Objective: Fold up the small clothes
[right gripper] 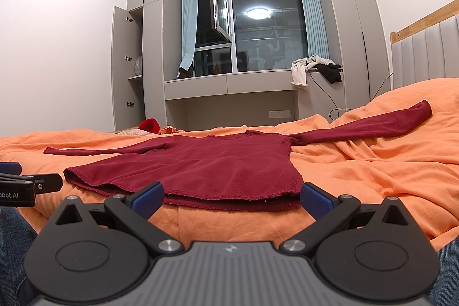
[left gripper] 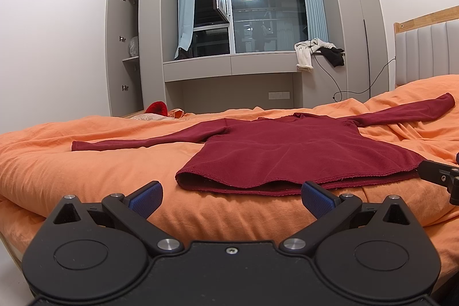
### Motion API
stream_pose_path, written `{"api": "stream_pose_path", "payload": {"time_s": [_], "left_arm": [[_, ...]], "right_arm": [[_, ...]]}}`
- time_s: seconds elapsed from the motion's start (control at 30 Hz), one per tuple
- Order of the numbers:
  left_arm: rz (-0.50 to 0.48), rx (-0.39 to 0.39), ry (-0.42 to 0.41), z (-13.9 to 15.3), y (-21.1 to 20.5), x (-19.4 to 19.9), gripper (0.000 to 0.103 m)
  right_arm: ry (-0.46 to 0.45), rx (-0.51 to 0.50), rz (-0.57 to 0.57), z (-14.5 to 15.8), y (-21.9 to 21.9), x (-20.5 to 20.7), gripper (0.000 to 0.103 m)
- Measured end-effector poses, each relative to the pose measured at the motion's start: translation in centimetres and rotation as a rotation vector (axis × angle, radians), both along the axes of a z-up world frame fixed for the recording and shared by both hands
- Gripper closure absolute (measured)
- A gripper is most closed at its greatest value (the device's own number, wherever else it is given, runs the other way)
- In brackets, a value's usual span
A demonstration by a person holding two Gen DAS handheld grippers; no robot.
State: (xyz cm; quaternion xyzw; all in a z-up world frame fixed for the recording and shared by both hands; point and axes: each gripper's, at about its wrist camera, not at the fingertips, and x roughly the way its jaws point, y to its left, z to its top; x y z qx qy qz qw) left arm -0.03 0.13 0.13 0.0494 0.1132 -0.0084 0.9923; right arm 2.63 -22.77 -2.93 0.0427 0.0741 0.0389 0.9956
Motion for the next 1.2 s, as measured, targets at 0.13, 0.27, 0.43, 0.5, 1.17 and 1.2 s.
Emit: {"api": "stream_pose_path", "payload": {"time_s": [0.13,0.27,0.43,0.5,1.17,1.2], "left_arm": [[0.0,0.0,0.001,0.0,0.0,0.0,0.0],[0.002,-0.001,0.005,0.0,0.0,0.1,0.0],[-0.021,-0.028,0.059,0.7,0.2,1.7,0.0],[-0.024,-0.011,0.054,1.2,-0.2,2.4,0.0],[-0.045,0.024,0.09,7.1,-5.7,15.7,0.0],[-0.049,0.024,0.099,7.1,-6.0,16.6,0.0]], "right_arm": [[0.002,0.0,0.0,0.0,0.0,0.0,0.0],[0.019,-0.001,-0.009,0.3,-0.1,0.2,0.0],[0.123,0.013,-0.102,1.7,-0.9,1.6,0.0],[0.157,0.025,-0.134,2.3,-1.7,2.2,0.0],[0.205,-0.111,-0.207,5.6,-10.2,13.2,0.0],[0.205,-0.114,-0.21,5.7,-10.7,13.8,0.0]]}}
